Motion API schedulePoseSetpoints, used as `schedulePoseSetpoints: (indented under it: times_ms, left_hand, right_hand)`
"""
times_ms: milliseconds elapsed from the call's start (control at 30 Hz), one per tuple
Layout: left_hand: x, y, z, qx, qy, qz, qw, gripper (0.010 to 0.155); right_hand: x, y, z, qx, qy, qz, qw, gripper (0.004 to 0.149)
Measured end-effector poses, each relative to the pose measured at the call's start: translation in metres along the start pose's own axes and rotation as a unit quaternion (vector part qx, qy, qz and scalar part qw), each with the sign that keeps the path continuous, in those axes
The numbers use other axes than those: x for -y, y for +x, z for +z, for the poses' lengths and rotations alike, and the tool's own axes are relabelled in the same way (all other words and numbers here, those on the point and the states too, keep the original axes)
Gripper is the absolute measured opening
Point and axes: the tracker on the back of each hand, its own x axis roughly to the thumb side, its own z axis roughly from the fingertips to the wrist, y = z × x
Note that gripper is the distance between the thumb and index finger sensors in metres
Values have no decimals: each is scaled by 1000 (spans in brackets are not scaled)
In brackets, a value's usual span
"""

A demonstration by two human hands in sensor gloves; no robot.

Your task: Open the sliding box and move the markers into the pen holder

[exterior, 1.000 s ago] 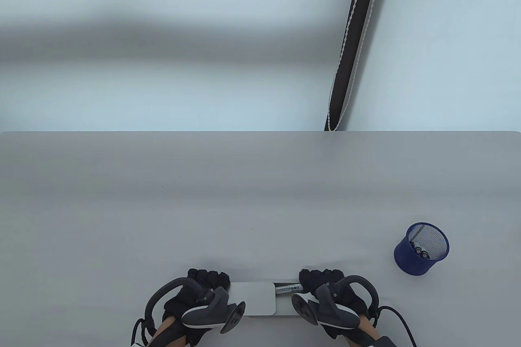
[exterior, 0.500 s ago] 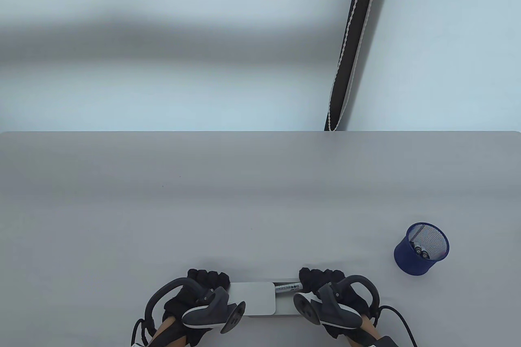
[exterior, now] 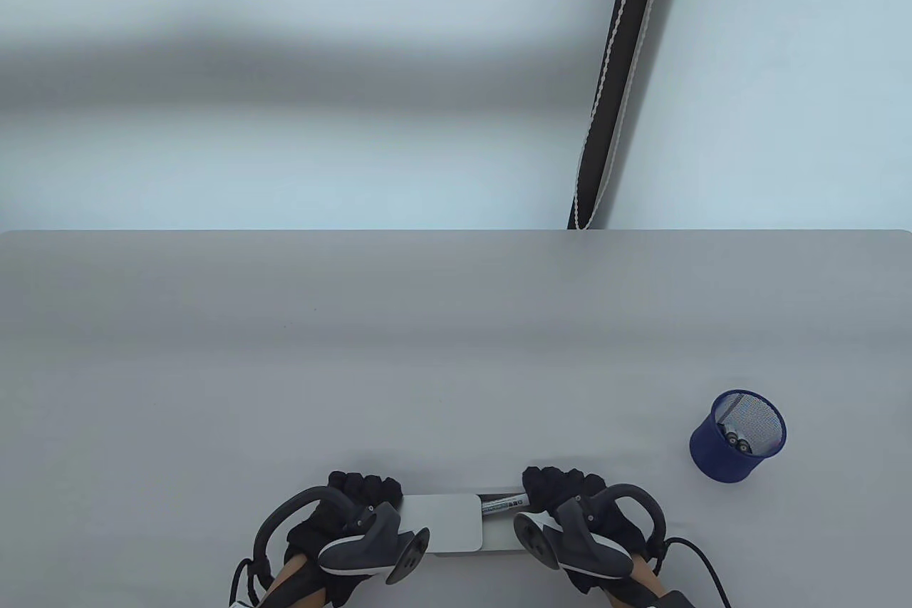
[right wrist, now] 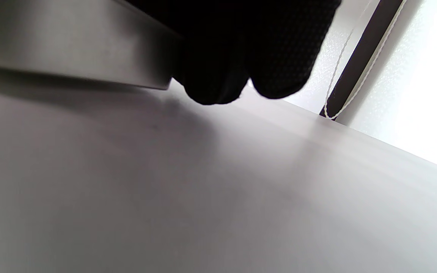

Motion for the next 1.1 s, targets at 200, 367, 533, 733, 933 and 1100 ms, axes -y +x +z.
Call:
schedulePoseSetpoints:
  times_ms: [200,367,533,733,933,1100]
  left_hand:
    - [0,0,0,-1,1,-2,1000,84]
    - [0,0,0,-2,2,-2,1000,84]
    - [0,0,0,-2,2,-3,1000,84]
    - [0,0,0,-3,3,-3,1000,84]
    - [0,0,0,-3,2,-3,1000,84]
    - [0,0,0,-3,2,-4,1000,84]
  right_hand:
    - [1,-3,1,-10,-5,-4,1000,57]
    - [1,-7,1,-16,-5,-27,1000,50]
    - [1,-13,2,-32,-8,-71,997,48]
    - [1,-22,3,-36,-7,-103,994,46]
    - [3,-32,4,-40,-6,-135,990,45]
    - [7,-42,6,-41,-4,-175,984,45]
